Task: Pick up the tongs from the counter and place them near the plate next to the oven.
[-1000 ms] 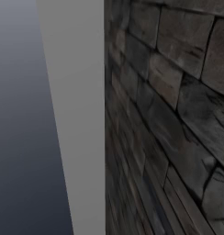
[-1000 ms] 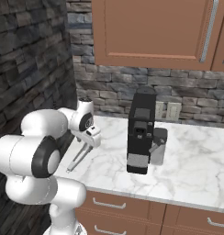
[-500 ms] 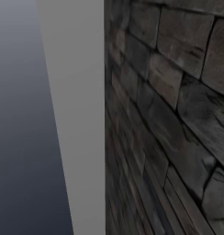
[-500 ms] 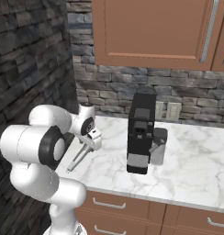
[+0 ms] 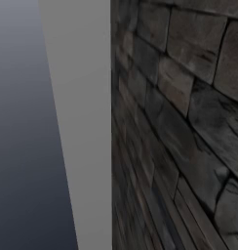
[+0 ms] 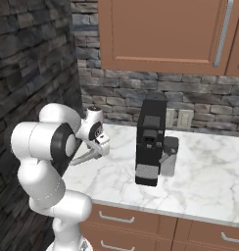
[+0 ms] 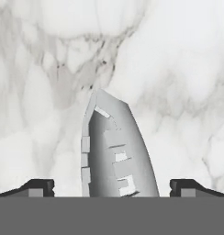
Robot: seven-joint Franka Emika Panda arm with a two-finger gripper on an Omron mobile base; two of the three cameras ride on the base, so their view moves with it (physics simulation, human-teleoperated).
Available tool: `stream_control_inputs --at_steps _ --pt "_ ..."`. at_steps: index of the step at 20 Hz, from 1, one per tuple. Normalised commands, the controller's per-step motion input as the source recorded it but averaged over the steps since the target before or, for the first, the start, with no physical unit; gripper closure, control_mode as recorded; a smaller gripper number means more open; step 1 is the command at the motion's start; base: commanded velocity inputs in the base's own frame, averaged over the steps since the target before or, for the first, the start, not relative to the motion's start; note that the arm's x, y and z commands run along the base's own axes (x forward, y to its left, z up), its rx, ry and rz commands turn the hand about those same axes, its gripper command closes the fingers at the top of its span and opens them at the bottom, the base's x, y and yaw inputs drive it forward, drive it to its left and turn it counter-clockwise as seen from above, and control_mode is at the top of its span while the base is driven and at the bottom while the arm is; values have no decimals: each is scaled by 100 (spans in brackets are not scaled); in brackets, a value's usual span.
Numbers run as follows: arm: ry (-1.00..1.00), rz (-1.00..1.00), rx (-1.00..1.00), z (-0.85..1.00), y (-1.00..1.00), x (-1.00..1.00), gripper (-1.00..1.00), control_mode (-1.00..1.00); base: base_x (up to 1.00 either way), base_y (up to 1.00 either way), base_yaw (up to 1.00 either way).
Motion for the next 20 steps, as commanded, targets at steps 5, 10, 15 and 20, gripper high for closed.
stream_control_inputs --at_steps 5,10,15,20 --pt "0 -1 0 -51 0 -1 100 -100 0 0 0" --pt "0 -4 0 -45 -13 -24 100 -100 0 0 0" --pt "-4 -7 0 -5 -36 -61 100 -100 0 0 0" --pt "-10 -4 1 42 -36 -87 100 -100 0 0 0"
